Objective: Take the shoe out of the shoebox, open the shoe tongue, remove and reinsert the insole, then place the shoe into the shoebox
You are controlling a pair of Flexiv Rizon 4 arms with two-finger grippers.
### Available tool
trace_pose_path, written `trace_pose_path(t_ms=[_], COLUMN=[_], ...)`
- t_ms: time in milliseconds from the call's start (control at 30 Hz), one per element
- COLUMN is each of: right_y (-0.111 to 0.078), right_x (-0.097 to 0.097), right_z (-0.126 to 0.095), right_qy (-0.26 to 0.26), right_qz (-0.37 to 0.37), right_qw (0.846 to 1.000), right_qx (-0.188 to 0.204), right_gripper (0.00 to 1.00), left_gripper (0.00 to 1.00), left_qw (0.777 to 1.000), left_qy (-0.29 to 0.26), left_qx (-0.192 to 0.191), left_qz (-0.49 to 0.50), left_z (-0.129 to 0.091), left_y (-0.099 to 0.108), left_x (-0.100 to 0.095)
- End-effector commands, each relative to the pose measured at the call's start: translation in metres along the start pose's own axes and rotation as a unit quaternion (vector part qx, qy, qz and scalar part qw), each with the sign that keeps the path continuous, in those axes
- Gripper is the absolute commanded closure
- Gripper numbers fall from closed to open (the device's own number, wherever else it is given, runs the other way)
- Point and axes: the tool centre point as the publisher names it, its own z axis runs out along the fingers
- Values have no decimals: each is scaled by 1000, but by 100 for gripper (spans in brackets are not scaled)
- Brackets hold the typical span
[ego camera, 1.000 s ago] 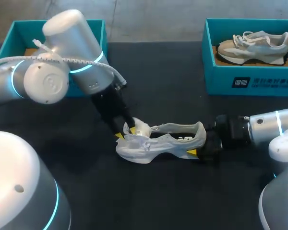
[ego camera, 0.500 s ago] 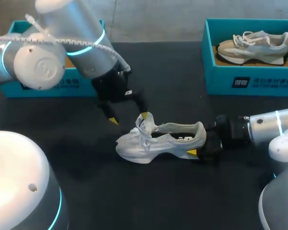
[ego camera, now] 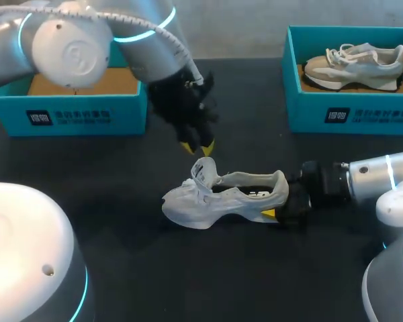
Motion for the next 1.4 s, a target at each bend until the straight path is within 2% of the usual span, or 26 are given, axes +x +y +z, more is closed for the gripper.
trace_pose_path(t_ms=[33,67,133,433,533,733,1333,1400], right_y=[1,1,1,1,1,1,1,1], right_x=[1,1,1,1,1,1,1,1], right_z=[0,0,0,0,0,0,0,0], right_qy=[0,0,0,0,0,0,0,0], right_qz=[0,0,0,0,0,0,0,0], right_qw=[1000,1000,1000,1000,1000,1000,1000,1000], right_qx=[2,2,2,2,2,2,2,2], right_gripper=[100,100,100,100,100,100,100,100], left_gripper=[100,100,100,100,100,100,100,100], left_qw=[984,980,966,910,890,862,859,854], left_qy=[1,4,5,-28,-38,-58,-55,-54], left_qx=[-71,-68,-94,-113,-126,-131,-136,-115], left_qz=[166,189,241,397,437,485,490,505], left_z=[-2,-2,-2,-1,-1,1,1,12], left_y=[-11,-13,-15,-12,-12,-9,-11,-14], left_x=[9,11,15,32,33,30,28,27])
